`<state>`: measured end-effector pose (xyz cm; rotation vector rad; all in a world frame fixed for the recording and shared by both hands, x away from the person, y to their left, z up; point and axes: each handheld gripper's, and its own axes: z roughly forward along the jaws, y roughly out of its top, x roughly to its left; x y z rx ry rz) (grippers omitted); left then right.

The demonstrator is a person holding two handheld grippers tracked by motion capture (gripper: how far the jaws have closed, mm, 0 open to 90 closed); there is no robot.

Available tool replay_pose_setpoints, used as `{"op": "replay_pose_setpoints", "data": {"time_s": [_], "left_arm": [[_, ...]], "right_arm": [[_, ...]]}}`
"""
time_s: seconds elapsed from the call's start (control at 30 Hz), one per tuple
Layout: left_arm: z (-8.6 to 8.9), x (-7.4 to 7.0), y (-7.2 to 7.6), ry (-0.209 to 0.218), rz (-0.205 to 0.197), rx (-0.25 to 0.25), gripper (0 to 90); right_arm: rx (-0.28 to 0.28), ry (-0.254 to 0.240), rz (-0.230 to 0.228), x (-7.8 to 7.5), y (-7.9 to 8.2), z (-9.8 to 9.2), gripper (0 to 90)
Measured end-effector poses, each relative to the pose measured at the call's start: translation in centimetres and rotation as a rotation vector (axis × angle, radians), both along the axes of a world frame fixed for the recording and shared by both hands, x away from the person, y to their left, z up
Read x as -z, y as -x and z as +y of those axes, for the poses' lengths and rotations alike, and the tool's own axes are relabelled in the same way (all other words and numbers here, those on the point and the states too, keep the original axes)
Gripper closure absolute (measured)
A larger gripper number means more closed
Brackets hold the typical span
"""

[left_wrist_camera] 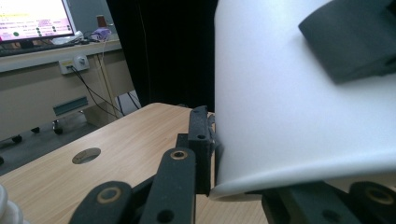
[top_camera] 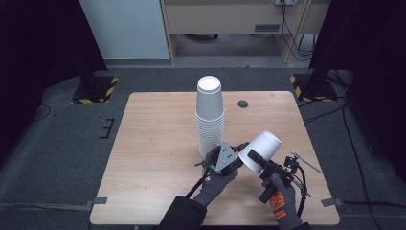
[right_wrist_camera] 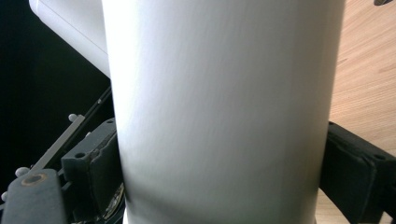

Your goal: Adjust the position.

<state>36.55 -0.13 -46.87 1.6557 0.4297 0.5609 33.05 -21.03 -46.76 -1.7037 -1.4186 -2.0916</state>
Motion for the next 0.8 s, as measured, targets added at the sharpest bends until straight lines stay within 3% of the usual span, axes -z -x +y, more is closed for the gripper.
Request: {"op": "replay_pose_setpoints", "data": {"time_s": [0.27,0.8], "left_arm": [[0.4,0.1,0.2,-0.012,0.006,0.018,83.7],[1.4,-0.1,1.1,-0.028,0.047,0.054,83.8]], "right_arm": [[0.007,-0.005,-0.001,0.1,-0.1,-0.3,11.0],[0.015,0.037,-0.032,-0.2,-0.6,-1.0,5.7]]}}
